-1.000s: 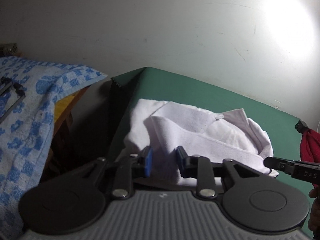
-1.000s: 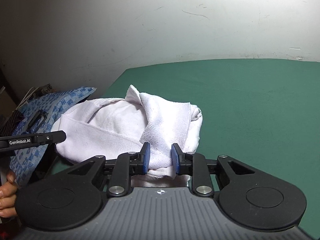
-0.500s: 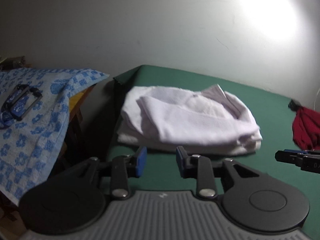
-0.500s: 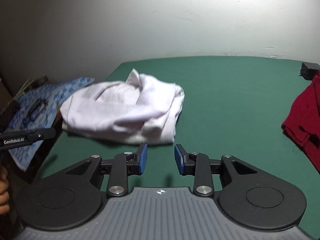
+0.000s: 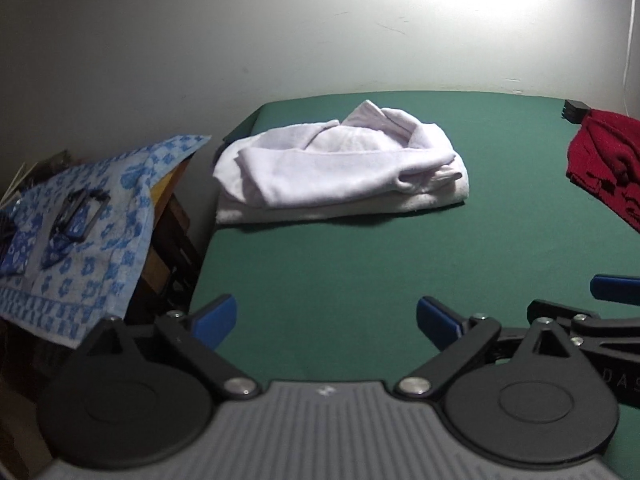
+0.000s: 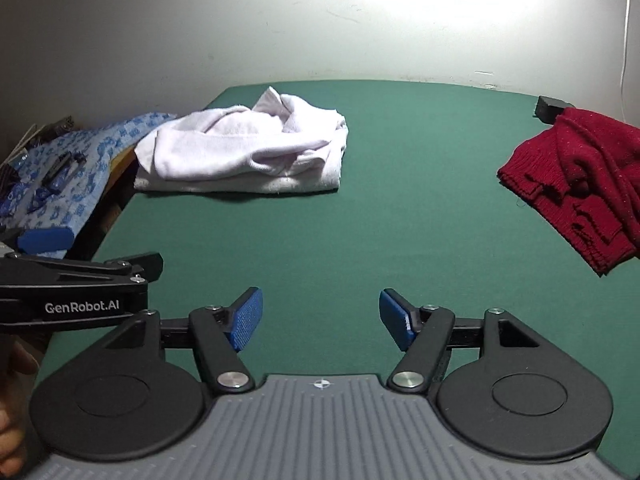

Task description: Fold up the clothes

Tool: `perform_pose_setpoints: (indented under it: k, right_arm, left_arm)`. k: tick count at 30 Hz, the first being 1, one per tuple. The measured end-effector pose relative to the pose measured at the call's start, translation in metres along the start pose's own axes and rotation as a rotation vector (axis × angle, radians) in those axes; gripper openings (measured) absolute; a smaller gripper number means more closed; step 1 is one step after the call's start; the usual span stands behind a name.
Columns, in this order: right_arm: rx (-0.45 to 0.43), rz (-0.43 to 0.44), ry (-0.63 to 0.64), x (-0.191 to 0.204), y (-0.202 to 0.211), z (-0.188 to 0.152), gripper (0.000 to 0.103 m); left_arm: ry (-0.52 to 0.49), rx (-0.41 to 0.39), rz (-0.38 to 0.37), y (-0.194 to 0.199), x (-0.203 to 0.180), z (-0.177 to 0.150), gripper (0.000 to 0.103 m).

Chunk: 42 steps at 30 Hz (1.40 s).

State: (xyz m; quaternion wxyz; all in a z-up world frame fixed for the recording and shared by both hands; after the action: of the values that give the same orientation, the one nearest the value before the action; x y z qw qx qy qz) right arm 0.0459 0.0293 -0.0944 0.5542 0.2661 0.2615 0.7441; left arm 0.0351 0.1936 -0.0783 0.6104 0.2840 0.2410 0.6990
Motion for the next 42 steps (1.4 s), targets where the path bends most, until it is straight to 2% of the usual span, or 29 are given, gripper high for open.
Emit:
perform_pose_setpoints:
  k: [1,6,9,15,19,24,27,33,35,37,42]
  right_arm:
    - [-0.007,0.002,-0.008,0.002,0.003,0.0,0.079]
    - [0.033,0.032,0.033,0.02,0.014,0.008,0.081]
    - [0.068,0.042,0.053,0.028,0.023,0.011,0.082]
    - [0.053,0.071,0.05,0.029,0.041,-0.003,0.082]
    - [0.054,0.057,0.053,0.029,0.052,-0.008,0.082]
    - [0.003,-0.007,0.014,0.025,0.068,-0.006,0.082]
    - [-0.015,-0.048,-0.017,0.03,0.074,-0.005,0.082]
    - [-0.046,-0.102,-0.069,0.051,0.078,-0.012,0.082]
    - [-0.054,-0.126,-0.081,0.059,0.078,-0.015,0.082]
    - [-0.057,-0.143,-0.095,0.066,0.078,-0.018,0.082]
    - [-0.066,-0.161,-0.096,0.083,0.076,-0.013,0.082]
  left_arm:
    - [0.018,0.003,0.019,0.007,0.002,-0.001,0.1]
    - [0.101,0.01,0.155,0.04,0.019,-0.006,0.101]
    - [0.118,0.009,0.203,0.059,0.021,-0.013,0.101]
    - [0.129,-0.008,0.264,0.09,0.019,-0.034,0.103]
    - [0.124,0.007,0.24,0.094,0.017,-0.042,0.103]
    - [0.133,-0.015,0.107,0.096,0.023,-0.037,0.102]
    - [0.115,-0.012,0.061,0.098,0.028,-0.032,0.1]
    - [0.045,-0.041,0.081,0.092,0.041,-0.03,0.101]
    - [0.027,-0.041,0.058,0.088,0.049,-0.031,0.101]
    - [0.031,-0.021,0.036,0.084,0.057,-0.032,0.1]
    - [0.049,-0.036,0.041,0.083,0.071,-0.027,0.1]
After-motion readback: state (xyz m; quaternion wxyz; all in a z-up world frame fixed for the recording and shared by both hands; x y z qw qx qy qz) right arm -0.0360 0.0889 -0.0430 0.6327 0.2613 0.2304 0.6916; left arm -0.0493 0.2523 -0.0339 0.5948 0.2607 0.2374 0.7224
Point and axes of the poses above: each gripper's, at about its wrist camera, not at the fingertips, and y roughly against the way its jaws point, x to its left, z to its top, the point moved 1 cm from there along -y, roughly the way its jaws point, and after that the axes turned 3 degrees about -x, right-handed, at the moved point
